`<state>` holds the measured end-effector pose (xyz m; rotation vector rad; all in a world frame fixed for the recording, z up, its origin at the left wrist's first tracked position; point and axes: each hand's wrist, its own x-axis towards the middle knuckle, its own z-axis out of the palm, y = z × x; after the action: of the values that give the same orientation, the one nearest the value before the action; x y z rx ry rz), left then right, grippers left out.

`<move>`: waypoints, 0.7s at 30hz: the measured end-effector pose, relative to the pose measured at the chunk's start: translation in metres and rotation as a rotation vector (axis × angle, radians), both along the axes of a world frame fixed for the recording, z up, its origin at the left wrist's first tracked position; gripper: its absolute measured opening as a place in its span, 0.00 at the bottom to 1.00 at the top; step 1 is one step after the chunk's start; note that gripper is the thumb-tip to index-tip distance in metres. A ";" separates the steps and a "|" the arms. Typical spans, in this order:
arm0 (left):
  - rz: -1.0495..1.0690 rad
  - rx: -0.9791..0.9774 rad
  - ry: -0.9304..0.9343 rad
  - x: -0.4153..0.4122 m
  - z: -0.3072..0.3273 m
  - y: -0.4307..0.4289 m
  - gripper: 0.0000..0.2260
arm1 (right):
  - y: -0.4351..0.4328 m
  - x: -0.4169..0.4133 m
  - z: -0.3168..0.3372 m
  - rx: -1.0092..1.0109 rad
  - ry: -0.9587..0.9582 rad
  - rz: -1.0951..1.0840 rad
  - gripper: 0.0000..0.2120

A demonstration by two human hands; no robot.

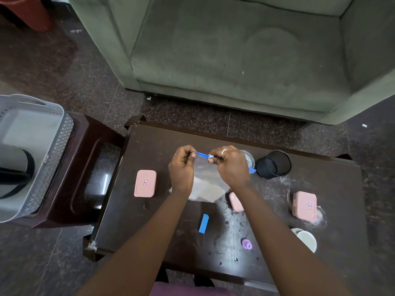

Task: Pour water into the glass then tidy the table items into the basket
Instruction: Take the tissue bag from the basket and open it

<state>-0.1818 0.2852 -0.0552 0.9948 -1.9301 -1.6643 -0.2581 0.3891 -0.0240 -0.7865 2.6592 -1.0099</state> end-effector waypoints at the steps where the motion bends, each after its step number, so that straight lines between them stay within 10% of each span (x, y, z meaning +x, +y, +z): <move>1: 0.032 0.005 -0.004 -0.001 -0.001 -0.001 0.10 | 0.007 -0.002 -0.002 0.032 0.005 -0.013 0.07; 9: 0.090 0.036 0.003 -0.005 -0.007 -0.013 0.14 | 0.078 -0.011 -0.016 0.279 -0.266 -0.283 0.09; 21: -0.075 0.001 -0.031 -0.009 0.008 0.001 0.05 | 0.035 0.002 -0.003 0.212 -0.326 0.009 0.12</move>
<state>-0.1905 0.2859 -0.0475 0.9652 -2.0106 -1.6999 -0.2556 0.4242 -0.0270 -0.5377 2.4263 -0.7608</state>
